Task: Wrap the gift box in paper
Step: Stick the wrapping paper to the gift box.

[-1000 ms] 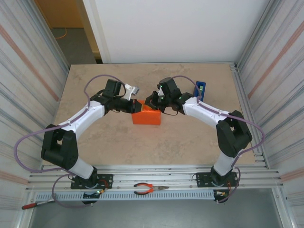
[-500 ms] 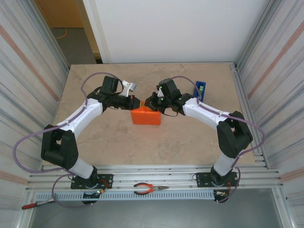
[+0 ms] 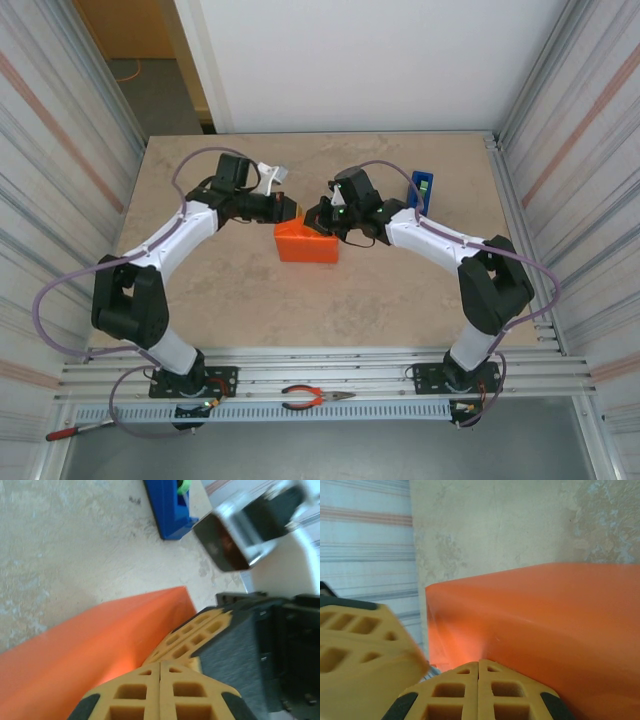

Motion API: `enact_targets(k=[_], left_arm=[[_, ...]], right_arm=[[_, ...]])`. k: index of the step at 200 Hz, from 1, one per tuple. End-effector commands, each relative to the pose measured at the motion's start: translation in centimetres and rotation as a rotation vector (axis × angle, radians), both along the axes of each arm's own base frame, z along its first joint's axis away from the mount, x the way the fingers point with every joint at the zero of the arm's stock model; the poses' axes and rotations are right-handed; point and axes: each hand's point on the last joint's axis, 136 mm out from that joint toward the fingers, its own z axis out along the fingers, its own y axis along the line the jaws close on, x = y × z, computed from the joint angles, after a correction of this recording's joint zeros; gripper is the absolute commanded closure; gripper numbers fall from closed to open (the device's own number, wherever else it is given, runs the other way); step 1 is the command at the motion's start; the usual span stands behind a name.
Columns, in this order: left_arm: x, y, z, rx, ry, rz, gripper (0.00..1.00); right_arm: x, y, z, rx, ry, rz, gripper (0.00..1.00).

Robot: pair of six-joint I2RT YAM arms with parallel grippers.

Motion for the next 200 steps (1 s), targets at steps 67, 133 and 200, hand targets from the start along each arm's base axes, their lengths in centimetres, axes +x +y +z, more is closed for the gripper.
enact_targets(k=[67, 133, 200], left_arm=[[-1.0, 0.3, -4.0, 0.052, 0.071, 0.001, 1.00], [-1.0, 0.4, -4.4, 0.058, 0.076, 0.001, 1.00], [-1.0, 0.4, -4.6, 0.059, 0.072, -0.001, 1.00]], right_arm=[[-2.2, 0.6, 0.9, -0.003, -0.072, 0.150, 1.00], [-3.2, 0.6, 1.2, -0.023, -0.078, 0.159, 1.00], [-4.3, 0.0, 0.1, -0.042, -0.062, 0.146, 1.00]])
